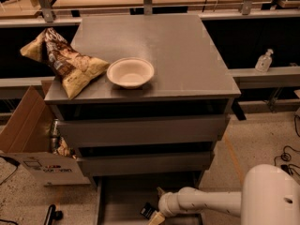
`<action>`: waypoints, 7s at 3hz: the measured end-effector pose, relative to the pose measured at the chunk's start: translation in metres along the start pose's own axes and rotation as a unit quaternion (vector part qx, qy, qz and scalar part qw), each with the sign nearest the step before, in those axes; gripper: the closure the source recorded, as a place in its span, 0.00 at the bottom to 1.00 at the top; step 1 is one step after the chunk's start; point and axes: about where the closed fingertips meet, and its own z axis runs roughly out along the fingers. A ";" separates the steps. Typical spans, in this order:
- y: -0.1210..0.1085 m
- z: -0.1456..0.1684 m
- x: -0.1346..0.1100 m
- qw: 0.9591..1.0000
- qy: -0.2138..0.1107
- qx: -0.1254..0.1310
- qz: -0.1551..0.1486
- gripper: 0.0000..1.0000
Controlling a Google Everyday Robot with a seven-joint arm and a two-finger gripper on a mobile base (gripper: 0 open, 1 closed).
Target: Pick rxbar blueberry from bottom drawer and place on counter
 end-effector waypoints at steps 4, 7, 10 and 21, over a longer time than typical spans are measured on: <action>-0.008 0.070 0.054 1.000 0.014 0.004 0.019 0.34; -0.008 0.073 0.060 1.000 0.017 0.005 0.022 0.81; -0.008 0.062 0.051 1.000 -0.008 0.000 0.017 1.00; 0.018 -0.308 -0.095 0.913 -0.291 0.014 -0.284 1.00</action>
Offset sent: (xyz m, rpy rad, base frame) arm 0.0113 0.0062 -0.0796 -0.0291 0.0118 -0.0291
